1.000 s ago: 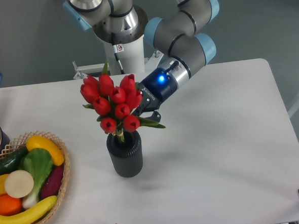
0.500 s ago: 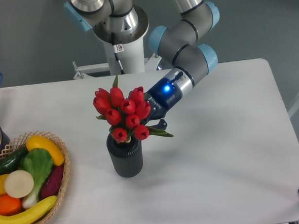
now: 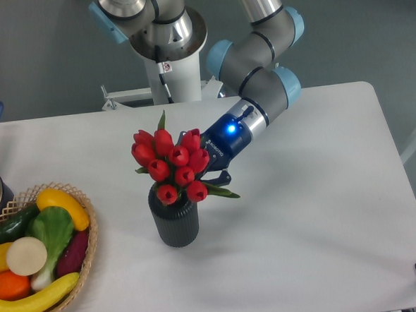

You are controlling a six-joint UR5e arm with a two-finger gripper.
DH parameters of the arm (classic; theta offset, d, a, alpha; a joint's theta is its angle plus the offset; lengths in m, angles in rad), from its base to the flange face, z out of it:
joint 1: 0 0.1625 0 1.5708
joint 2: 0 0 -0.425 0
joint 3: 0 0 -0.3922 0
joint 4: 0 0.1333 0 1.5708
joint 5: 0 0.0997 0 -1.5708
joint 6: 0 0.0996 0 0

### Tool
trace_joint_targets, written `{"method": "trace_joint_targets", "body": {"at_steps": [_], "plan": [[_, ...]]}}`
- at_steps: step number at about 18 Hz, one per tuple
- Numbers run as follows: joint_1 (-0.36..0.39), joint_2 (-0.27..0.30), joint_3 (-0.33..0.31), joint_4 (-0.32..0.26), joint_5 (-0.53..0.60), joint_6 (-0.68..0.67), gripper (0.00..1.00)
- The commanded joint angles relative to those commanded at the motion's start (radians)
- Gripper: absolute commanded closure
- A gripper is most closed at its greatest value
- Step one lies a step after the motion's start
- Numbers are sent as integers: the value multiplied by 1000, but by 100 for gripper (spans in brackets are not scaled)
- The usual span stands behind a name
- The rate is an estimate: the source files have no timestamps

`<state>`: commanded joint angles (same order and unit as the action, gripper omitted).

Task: Insert the flowers into the vase
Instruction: 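Push the tulips further down into the vase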

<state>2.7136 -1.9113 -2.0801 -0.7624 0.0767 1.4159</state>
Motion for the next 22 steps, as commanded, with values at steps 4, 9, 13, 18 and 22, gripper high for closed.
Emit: {"method": "trace_joint_targets", "body": {"at_steps": [4, 9, 13, 18, 22], "plan": [[-14, -11, 5, 0, 2, 6, 70], [-14, -17, 11, 2, 54, 23, 60], [-8, -14, 6, 2, 51, 21, 49], [-6, -11, 6, 3, 51, 23, 43], [-2, -9, 5, 3, 51, 63, 4]]}}
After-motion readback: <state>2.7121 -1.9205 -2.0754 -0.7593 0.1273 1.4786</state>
